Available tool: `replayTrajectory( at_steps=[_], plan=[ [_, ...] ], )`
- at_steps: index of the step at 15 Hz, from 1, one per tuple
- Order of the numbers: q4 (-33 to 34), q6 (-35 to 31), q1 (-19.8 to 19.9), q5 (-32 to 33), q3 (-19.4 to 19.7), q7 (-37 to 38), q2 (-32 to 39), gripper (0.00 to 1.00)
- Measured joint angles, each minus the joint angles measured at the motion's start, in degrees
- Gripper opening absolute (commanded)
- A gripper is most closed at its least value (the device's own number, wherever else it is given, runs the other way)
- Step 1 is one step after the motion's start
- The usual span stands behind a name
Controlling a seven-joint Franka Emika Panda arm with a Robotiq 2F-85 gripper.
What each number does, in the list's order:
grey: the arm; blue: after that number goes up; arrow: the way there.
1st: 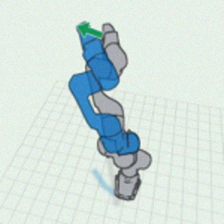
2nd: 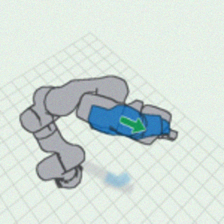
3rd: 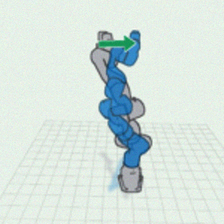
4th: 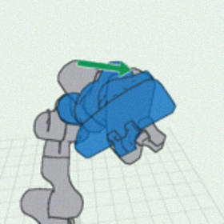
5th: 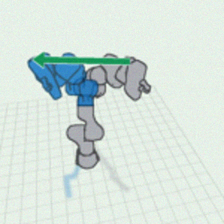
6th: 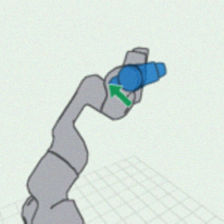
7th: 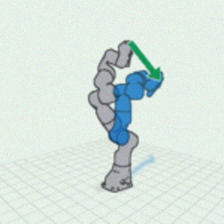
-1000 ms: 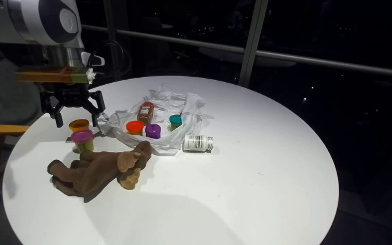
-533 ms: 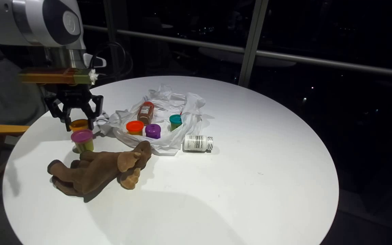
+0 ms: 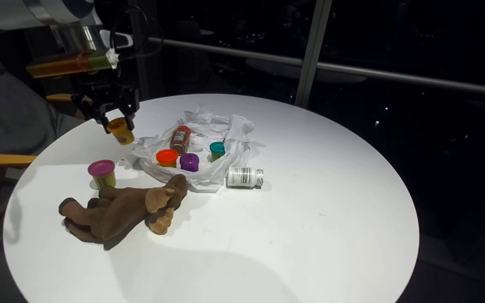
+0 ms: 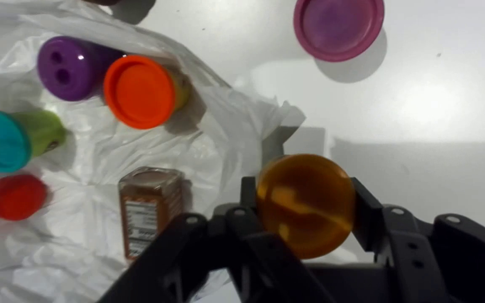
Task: Place the containers, strawberry toy and deer toy inside the white plastic bag
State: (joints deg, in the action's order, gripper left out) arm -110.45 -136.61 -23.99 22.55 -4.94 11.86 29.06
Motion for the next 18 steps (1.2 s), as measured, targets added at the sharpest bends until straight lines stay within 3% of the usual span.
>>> replayTrajectory(
  at_steps=[8, 13, 17, 18],
  plan=[
    [6.45, 0.03, -0.53, 12.58, 9.11, 16.77, 1.3, 0.28],
    [9.7, -1.02, 2.08, 12.14, 10.1, 19.26, 7.03, 0.28],
    [11.79, -3.91, 4.34, 8.24, 9.77, 18.25, 11.23, 0.28],
    [12.36, -4.43, 4.74, 6.97, 9.77, 17.66, 12.23, 0.35]
  ],
)
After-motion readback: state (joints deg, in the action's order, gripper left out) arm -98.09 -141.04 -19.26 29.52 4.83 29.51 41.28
